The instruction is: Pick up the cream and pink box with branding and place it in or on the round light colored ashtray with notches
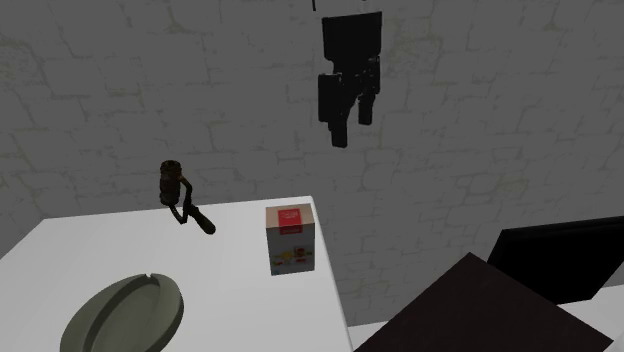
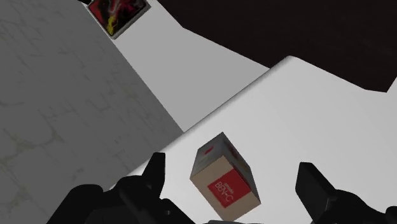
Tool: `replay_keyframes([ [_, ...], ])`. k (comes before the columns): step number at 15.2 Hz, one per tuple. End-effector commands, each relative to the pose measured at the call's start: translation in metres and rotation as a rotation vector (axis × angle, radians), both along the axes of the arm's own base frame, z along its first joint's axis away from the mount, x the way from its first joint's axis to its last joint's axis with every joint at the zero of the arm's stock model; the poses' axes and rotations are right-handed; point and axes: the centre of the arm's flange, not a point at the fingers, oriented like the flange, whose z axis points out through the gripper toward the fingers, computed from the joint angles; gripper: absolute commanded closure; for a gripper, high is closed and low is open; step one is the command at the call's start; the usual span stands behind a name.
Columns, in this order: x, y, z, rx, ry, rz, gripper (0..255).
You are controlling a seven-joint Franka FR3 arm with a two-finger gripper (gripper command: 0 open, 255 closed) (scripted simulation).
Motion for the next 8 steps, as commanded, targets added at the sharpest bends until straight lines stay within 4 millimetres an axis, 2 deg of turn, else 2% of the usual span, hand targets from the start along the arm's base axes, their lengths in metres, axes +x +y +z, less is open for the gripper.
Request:
replay_keyframes([
  [1,0.013,0.004,-0.024,-0.008,0.008,0.053,0],
  [8,0.056,0.015,-0.107,-0.036,0.042,0.229,0],
])
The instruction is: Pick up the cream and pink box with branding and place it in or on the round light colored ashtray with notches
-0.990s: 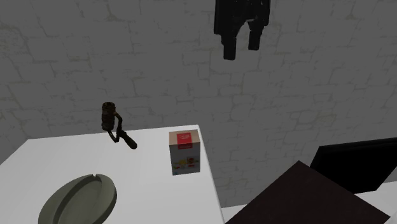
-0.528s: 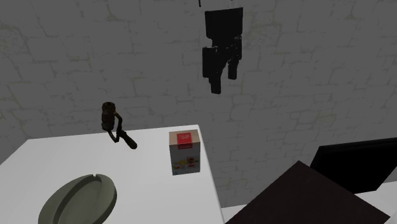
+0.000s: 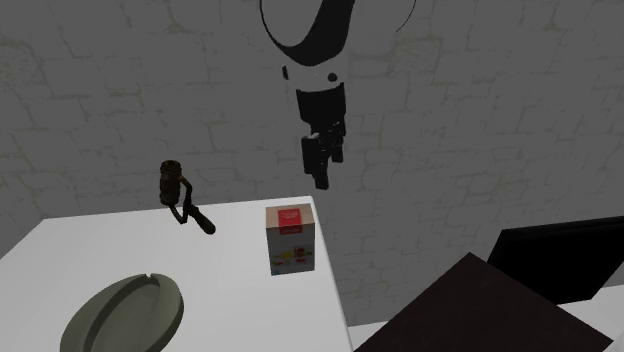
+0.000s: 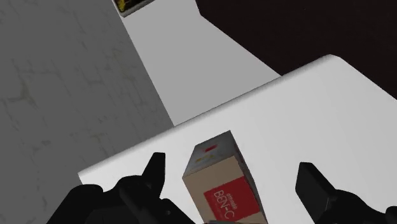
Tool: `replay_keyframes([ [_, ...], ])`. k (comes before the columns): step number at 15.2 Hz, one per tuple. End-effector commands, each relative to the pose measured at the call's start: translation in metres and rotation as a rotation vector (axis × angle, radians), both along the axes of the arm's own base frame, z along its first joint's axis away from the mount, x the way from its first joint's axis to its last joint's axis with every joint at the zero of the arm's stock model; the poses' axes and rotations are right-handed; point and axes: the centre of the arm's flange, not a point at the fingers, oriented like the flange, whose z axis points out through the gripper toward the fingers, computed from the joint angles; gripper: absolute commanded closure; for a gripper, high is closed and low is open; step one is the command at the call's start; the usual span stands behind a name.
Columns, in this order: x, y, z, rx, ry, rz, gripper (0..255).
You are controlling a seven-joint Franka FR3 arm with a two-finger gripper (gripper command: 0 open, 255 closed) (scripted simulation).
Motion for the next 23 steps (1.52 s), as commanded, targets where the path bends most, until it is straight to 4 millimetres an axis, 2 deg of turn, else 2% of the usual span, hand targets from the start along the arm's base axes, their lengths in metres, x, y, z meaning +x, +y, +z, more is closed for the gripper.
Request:
replay_keyframes([
  [1,0.012,0.005,-0.026,-0.008,0.009,0.052,0],
  [8,0.049,0.021,-0.110,-0.035,0.042,0.225,0],
  [16,0.046,0.014,-0.149,-0.035,0.042,0.225,0],
  [23,0.046,0.014,-0.149,-0.035,0.042,0.225,0],
])
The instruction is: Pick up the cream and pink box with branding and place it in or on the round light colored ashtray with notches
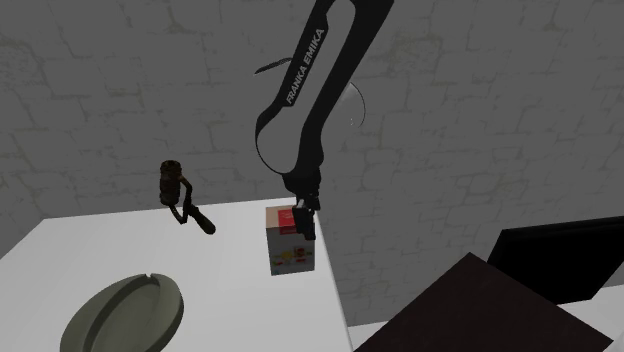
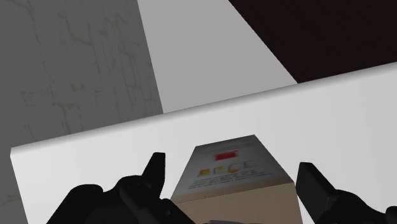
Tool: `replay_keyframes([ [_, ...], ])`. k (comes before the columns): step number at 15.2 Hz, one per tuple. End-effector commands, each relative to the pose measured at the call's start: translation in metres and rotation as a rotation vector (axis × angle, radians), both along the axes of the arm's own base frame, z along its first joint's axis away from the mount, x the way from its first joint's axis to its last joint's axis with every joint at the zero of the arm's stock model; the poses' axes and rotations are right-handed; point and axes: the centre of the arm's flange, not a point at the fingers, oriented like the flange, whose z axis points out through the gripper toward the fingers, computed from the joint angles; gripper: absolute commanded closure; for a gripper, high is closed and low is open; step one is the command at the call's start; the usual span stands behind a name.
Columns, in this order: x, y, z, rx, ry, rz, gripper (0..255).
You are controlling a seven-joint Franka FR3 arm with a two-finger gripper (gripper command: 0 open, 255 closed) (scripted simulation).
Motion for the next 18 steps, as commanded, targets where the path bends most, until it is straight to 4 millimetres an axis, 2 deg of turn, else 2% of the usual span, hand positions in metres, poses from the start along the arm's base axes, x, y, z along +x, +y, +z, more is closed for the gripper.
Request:
replay_keyframes([
  [1,0.000,0.000,0.000,0.000,0.000,0.000,0],
  [2,0.000,0.000,0.000,0.000,0.000,0.000,255],
  [11,0.000,0.000,0.000,0.000,0.000,0.000,255],
  [18,0.000,0.000,0.037,0.000,0.000,0.000,255],
])
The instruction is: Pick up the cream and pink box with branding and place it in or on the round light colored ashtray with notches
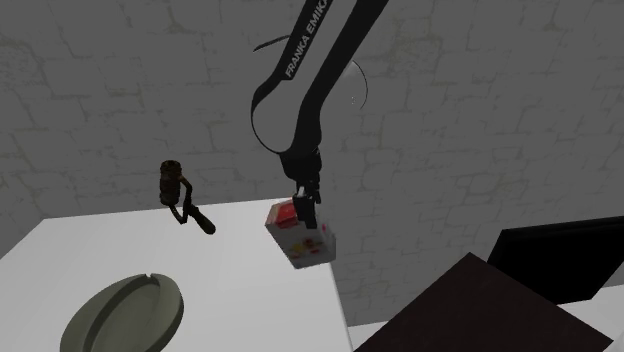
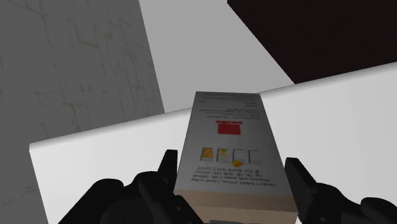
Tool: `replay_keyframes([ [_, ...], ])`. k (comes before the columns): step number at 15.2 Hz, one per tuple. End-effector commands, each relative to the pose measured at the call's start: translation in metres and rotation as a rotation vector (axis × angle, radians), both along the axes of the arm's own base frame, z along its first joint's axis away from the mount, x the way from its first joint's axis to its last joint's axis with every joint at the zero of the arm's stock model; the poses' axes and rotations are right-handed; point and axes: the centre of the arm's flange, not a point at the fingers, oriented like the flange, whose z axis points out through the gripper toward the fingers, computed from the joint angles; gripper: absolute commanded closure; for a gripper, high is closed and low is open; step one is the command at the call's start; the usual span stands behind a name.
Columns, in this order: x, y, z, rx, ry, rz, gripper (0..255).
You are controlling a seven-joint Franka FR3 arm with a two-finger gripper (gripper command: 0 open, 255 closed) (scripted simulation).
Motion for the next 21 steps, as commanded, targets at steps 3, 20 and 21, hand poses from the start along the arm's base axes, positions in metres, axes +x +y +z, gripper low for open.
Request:
replay_keyframes([
  [3,0.001,0.000,0.022,0.000,0.000,0.000,255],
  [20,0.015,0.091,0.086,0.000,0.000,0.000,255],
  [21,0.017,0.104,0.088,0.000,0.000,0.000,255],
])
